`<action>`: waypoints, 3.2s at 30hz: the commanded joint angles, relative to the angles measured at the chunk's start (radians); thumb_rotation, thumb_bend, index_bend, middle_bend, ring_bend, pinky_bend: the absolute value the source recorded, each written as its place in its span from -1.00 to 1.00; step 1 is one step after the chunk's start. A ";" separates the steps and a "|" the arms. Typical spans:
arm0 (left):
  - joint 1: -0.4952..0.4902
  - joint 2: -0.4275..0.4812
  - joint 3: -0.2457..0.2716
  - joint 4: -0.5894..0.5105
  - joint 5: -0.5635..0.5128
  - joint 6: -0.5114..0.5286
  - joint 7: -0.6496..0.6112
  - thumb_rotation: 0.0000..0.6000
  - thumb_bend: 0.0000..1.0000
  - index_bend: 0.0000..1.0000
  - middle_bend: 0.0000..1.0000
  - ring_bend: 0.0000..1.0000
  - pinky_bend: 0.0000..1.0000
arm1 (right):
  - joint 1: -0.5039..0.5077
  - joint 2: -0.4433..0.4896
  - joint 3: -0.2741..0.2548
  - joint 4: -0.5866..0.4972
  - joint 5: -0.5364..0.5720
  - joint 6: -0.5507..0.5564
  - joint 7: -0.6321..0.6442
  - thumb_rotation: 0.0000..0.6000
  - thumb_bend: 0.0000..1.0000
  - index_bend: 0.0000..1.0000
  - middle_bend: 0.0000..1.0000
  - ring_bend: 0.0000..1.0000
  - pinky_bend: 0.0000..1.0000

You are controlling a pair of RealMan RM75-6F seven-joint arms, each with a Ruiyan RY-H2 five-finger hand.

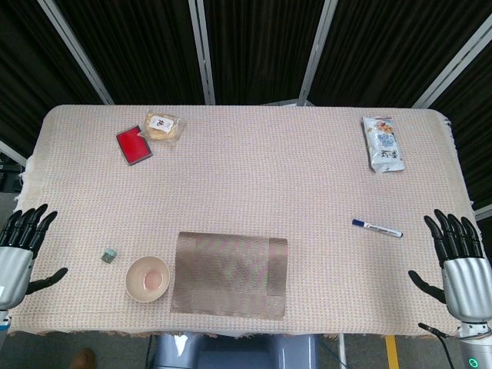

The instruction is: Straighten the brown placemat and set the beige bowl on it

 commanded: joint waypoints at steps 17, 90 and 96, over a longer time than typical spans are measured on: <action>-0.128 -0.136 0.137 0.160 0.186 -0.258 -0.059 1.00 -1.00 -0.61 -1.00 -1.00 -1.00 | 0.007 0.005 0.003 -0.014 0.017 -0.022 0.011 1.00 -1.00 -1.00 -1.00 -1.00 -1.00; -0.290 -0.385 -0.136 0.682 -0.368 -0.488 -0.181 1.00 -0.26 0.16 -1.00 -1.00 -1.00 | 0.007 0.022 0.009 -0.023 0.054 -0.037 0.037 1.00 -1.00 -1.00 -1.00 -1.00 -1.00; -0.283 -0.362 -0.116 0.628 -0.370 -0.500 -0.168 1.00 -0.90 -0.61 -1.00 -1.00 -1.00 | 0.007 0.026 0.009 -0.022 0.058 -0.039 0.046 1.00 -1.00 -1.00 -1.00 -1.00 -1.00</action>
